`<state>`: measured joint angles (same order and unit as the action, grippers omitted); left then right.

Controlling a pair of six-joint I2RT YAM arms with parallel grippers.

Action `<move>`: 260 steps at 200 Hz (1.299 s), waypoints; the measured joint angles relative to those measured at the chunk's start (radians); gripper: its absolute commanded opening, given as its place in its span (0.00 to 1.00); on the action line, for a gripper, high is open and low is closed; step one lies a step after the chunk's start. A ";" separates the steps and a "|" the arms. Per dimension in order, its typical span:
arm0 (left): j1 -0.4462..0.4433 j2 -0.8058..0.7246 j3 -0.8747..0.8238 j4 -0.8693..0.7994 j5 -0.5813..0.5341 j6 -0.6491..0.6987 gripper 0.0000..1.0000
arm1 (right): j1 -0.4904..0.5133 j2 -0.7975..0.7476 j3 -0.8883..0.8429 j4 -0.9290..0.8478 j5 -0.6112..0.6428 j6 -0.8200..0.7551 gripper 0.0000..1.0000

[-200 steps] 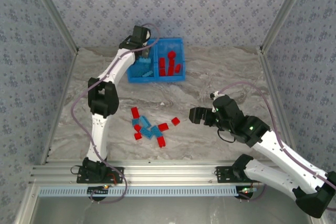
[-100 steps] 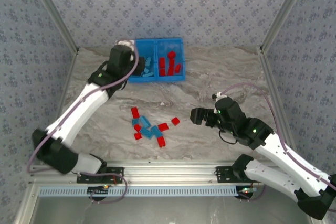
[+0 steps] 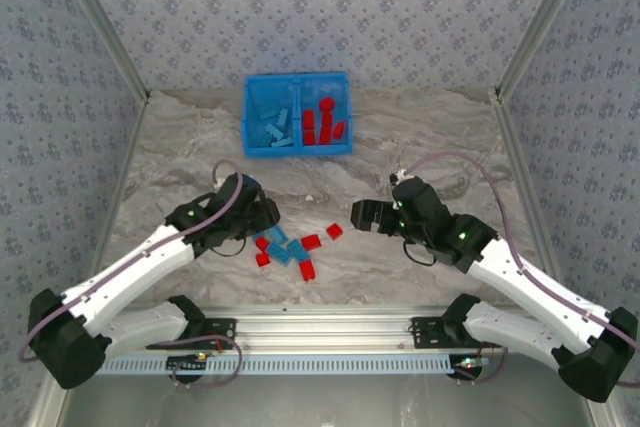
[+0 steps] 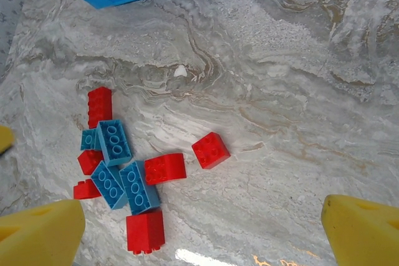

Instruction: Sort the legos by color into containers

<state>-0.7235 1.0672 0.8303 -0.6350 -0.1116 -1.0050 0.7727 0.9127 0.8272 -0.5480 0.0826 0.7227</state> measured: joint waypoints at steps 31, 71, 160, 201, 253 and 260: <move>-0.003 0.113 -0.010 0.031 0.017 -0.097 0.57 | 0.002 -0.007 0.000 -0.001 0.000 0.001 1.00; -0.003 0.240 -0.006 0.063 0.004 -0.130 0.53 | 0.002 -0.055 -0.013 -0.006 0.002 0.007 1.00; -0.003 0.451 0.072 0.066 0.007 -0.121 0.53 | 0.002 -0.076 -0.015 -0.025 0.008 0.008 1.00; -0.003 0.505 0.103 0.057 0.007 -0.115 0.57 | 0.002 -0.105 -0.015 -0.056 0.016 0.008 1.00; -0.003 0.597 0.105 0.053 -0.001 -0.092 0.41 | 0.002 -0.116 -0.018 -0.064 0.019 0.008 1.00; -0.003 0.597 0.108 0.045 -0.002 -0.089 0.37 | 0.002 -0.116 -0.018 -0.065 0.019 0.008 1.00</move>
<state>-0.7261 1.6642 0.9382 -0.5900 -0.1135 -1.0935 0.7750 0.7971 0.8093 -0.6128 0.1020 0.7303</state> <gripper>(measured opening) 0.434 0.998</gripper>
